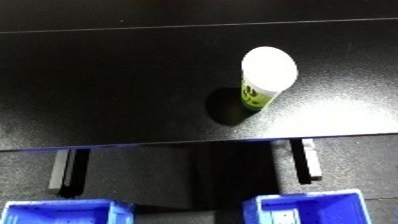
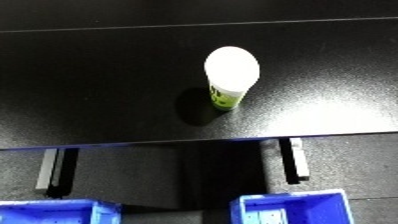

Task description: Pick up the object and place it into the box

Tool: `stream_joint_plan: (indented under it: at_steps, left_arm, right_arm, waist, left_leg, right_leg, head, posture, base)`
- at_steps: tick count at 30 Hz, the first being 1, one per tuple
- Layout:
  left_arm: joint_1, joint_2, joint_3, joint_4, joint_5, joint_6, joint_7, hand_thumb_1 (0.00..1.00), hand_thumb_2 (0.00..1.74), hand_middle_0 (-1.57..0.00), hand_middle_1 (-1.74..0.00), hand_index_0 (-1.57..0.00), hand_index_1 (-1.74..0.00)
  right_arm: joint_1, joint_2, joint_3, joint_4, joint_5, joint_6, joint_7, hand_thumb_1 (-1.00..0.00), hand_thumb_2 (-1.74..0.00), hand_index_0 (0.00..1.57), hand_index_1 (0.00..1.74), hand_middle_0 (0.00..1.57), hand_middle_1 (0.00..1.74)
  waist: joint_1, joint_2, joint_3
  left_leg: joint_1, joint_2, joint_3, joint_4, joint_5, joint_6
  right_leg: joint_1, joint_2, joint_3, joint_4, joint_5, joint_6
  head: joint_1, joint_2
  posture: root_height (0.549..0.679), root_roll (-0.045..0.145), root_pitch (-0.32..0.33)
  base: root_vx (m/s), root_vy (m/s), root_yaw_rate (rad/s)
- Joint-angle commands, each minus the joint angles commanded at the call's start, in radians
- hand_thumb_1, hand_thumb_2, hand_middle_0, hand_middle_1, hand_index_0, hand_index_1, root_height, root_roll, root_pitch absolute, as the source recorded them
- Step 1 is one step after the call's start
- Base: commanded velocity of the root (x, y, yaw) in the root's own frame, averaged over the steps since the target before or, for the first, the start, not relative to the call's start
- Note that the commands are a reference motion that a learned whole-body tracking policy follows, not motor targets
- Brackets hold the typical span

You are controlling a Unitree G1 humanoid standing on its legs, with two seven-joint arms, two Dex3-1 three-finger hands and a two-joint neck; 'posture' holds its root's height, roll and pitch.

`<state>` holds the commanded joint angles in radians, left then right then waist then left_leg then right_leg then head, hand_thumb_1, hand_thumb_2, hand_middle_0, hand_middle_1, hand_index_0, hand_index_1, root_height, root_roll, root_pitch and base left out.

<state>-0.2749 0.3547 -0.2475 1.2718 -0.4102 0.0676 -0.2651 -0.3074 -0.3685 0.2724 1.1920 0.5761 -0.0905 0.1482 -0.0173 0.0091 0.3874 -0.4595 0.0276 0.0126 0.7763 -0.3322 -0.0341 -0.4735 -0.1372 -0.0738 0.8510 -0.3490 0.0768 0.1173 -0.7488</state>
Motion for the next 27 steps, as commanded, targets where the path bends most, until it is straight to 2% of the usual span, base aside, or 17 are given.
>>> stream_joint_plan:
  at_steps: [4,7,11,14,17,20,23,27]
  left_arm:
    - [0.011,0.002,0.003,0.003,0.011,0.003,-0.004,0.0,0.0,0.0,0.0,0.0,0.0]
    - [0.02,0.008,0.009,0.004,0.017,0.001,-0.012,0.0,0.0,0.0,0.0,0.0,0.0]
    - [0.026,0.017,0.013,0.001,0.028,-0.002,-0.017,0.0,0.0,0.0,0.0,0.0,0.0]
    - [0.036,0.028,0.018,-0.014,0.032,0.001,-0.02,0.0,0.0,0.0,0.0,0.0,0.0]
    - [0.048,0.046,0.018,-0.04,0.031,0.007,-0.023,0.0,0.0,0.0,0.0,0.0,0.0]
    - [0.069,0.067,0.022,-0.067,0.032,0.013,-0.027,0.0,0.0,0.0,0.0,0.0,0.0]
    - [0.097,0.087,0.035,-0.085,0.036,0.015,-0.033,0.0,0.0,0.0,0.0,0.0,0.0]
    - [0.129,0.101,0.055,-0.089,0.033,0.005,-0.038,0.0,0.0,0.0,0.0,0.0,0.0]
  right_arm:
    - [0.008,-0.001,-0.009,-0.003,0.002,-0.009,0.007,0.0,0.0,0.0,0.0,0.0,0.0]
    - [0.011,-0.007,-0.01,-0.004,0.003,-0.018,0.025,0.0,0.0,0.0,0.0,0.0,0.0]
    - [0.019,-0.023,-0.006,-0.025,0.004,-0.009,0.071,0.0,0.0,0.0,0.0,0.0,0.0]
    - [0.039,-0.044,0.005,-0.072,-0.02,0.01,0.117,0.0,0.0,0.0,0.0,0.0,0.0]
    - [0.06,-0.077,0.029,-0.16,-0.028,0.058,0.191,0.0,0.0,0.0,0.0,0.0,0.0]
    - [0.089,-0.119,0.047,-0.307,0.017,0.137,0.279,0.0,0.0,0.0,0.0,0.0,0.0]
    - [0.139,-0.163,0.041,-0.494,0.08,0.214,0.351,0.0,0.0,0.0,0.0,0.0,0.0]
    - [0.204,-0.21,0.022,-0.714,0.128,0.284,0.454,0.0,0.0,0.0,0.0,0.0,0.0]
  waist:
    - [0.0,-0.002,0.004]
    - [-0.003,-0.005,0.006]
    - [-0.005,-0.012,0.007]
    - [-0.007,-0.017,0.011]
    - [-0.009,-0.024,0.016]
    - [-0.01,-0.034,0.019]
    - [-0.017,-0.048,0.017]
    - [-0.031,-0.063,0.01]
  left_leg:
    - [0.015,-0.003,-0.004,0.009,-0.009,0.0044]
    - [0.02,-0.001,-0.002,0.025,-0.019,0.0061]
    - [0.025,0.004,0.001,0.038,-0.028,0.0058]
    - [0.035,0.006,0.001,0.036,-0.031,0.0101]
    - [0.036,0.009,0.002,0.043,-0.036,0.013]
    - [0.033,0.014,0.003,0.054,-0.042,0.0136]
    - [0.035,0.018,0.004,0.054,-0.043,0.0144]
    - [0.039,0.027,0.008,0.045,-0.041,0.0121]
  right_leg:
    - [0.01,-0.0021,0.001,0.009,-0.003,0.0022]
    - [0.017,-0.0027,0.0,0.011,-0.007,0.0003]
    - [0.029,-0.0033,-0.002,0.01,-0.009,-0.0005]
    - [0.037,-0.0045,-0.003,0.009,-0.008,0.0009]
    - [0.035,-0.0088,-0.007,0.013,-0.008,0.0035]
    - [0.034,-0.0148,-0.013,0.018,-0.008,0.0067]
    - [0.036,-0.0177,-0.017,0.017,-0.007,0.0097]
    - [0.038,-0.0216,-0.02,0.012,-0.007,0.013]
  head:
    - [0.031,-0.057]
    - [0.053,-0.089]
    - [0.071,-0.138]
    - [0.074,-0.15]
    - [0.073,-0.145]
    - [0.06,-0.146]
    - [0.04,-0.142]
    - [0.005,-0.128]
  posture:
    - [0.622,0.03,-0.025]
    - [0.622,0.032,-0.032]
    - [0.623,0.033,-0.038]
    - [0.623,0.032,-0.043]
    - [0.622,0.03,-0.045]
    - [0.621,0.028,-0.048]
    - [0.621,0.027,-0.048]
    - [0.622,0.025,-0.045]
  base:
    - [0.035,-0.012,0.043]
    - [0.031,-0.003,0.014]
    - [0.024,-0.012,0.006]
    - [0.02,-0.016,-0.014]
    - [-0.006,-0.025,-0.019]
    - [0.003,-0.042,-0.028]
    - [0.025,-0.037,-0.061]
    - [0.029,-0.007,-0.082]
